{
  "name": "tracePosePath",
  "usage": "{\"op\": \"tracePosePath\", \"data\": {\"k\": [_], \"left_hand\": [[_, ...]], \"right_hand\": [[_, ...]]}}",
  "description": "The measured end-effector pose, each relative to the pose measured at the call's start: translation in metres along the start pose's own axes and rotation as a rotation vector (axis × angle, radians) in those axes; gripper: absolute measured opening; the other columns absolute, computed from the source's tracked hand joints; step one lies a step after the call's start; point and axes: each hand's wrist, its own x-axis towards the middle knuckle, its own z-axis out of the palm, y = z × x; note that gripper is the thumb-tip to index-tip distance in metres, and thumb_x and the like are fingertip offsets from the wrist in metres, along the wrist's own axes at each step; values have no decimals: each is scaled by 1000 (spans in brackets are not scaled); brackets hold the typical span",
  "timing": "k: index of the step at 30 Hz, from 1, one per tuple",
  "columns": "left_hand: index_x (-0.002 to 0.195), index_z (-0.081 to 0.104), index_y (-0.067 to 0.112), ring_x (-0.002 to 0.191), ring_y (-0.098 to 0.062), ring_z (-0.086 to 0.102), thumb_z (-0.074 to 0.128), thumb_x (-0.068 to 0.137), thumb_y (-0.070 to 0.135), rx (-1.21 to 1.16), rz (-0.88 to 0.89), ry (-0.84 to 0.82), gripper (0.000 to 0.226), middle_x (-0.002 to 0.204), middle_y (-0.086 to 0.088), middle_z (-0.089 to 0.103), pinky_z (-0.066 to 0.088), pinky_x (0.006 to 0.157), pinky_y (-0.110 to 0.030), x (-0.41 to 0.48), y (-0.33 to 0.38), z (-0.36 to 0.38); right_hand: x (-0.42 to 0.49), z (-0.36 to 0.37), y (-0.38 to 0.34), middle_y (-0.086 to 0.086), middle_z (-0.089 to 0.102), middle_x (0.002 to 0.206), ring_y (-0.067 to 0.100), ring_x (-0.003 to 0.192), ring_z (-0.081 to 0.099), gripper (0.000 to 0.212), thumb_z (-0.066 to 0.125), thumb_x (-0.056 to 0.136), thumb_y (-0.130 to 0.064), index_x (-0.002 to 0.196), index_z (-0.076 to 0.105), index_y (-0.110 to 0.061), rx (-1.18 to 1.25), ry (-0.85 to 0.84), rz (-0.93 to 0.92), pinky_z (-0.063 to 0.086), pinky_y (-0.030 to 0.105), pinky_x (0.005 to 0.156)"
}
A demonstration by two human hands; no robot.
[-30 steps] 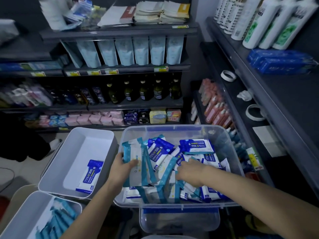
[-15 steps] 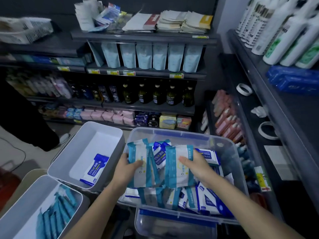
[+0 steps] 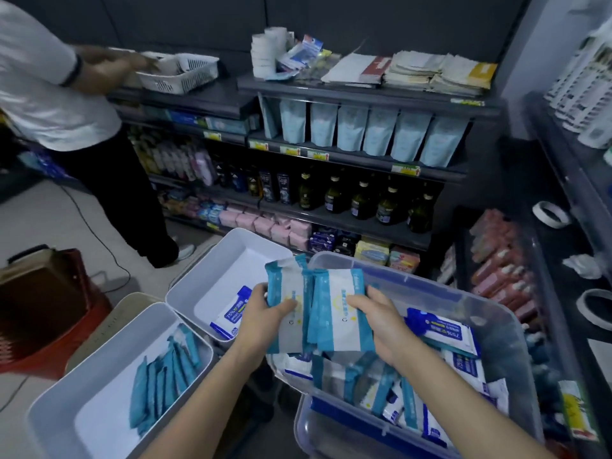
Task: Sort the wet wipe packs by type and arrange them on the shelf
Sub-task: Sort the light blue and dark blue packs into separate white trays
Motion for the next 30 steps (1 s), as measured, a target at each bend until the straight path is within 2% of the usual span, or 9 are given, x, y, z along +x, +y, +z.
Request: {"op": "tracePosePath", "data": {"k": [4,10,12,14,16,19,22,27,30], "left_hand": [[111,52,19,85,-22,69,67,86,17,-72,7,53,30,105,-3,68,58,75,-44,2,3,-40],[114,49,22,80,-18,68,64,89,17,-174,-21,139,30,104,-1,66,54,56,-28,1,-13,-117],[114,50,23,85,-21,69,65,88,18,-171,-59,184,31,107,-2,66,58,65,-37,3,-30,-147],[112,51,27,88,-22,69,66,85,23,-133,-87,230,31,107,1,67,58,77,-46,2,-47,-176],[106,52,32,87,-21,70,67,80,30,-88,-124,279,30,104,3,68,57,79,-49,3,-67,-204],[101,49,28,85,-19,67,64,85,24,-12,-180,374,22,98,3,66,56,73,-42,4,-97,-242],[106,49,18,80,-16,62,62,86,19,84,-241,455,24,90,4,63,48,62,-32,4,-127,-274],[102,43,14,76,-19,55,59,89,20,285,-383,455,21,89,-1,58,39,59,-32,10,-182,-308],[104,38,15,77,-22,53,57,90,22,394,-419,426,24,91,-2,56,37,61,-32,13,-207,-319]], "right_hand": [[-2,48,0,11,71,93,26,79,68,11,54,94,-11,101,62,-11,57,-28,2,56,37,64],[1,135,20,11,72,95,26,82,69,14,55,94,-11,107,61,-11,11,-114,42,58,43,71],[3,166,31,14,70,102,29,89,68,20,56,92,-5,110,59,-10,-52,-149,56,56,47,79],[5,193,43,13,69,104,29,91,68,23,55,90,-1,111,58,-11,-133,-190,53,56,47,81],[7,218,58,10,70,102,27,91,68,24,56,89,-1,109,59,-14,-208,-223,56,57,43,79],[15,251,83,8,70,102,26,91,69,23,58,88,-1,106,60,-16,-277,-221,79,57,43,82],[26,280,111,7,70,103,24,91,68,21,59,87,-1,97,58,-20,-372,-206,98,56,43,82],[42,317,153,5,69,98,17,84,67,21,58,86,0,102,60,-13,-513,-211,152,53,26,64],[49,336,174,4,68,97,18,84,66,17,59,87,-4,100,60,-15,-628,-215,175,54,27,67]]}}
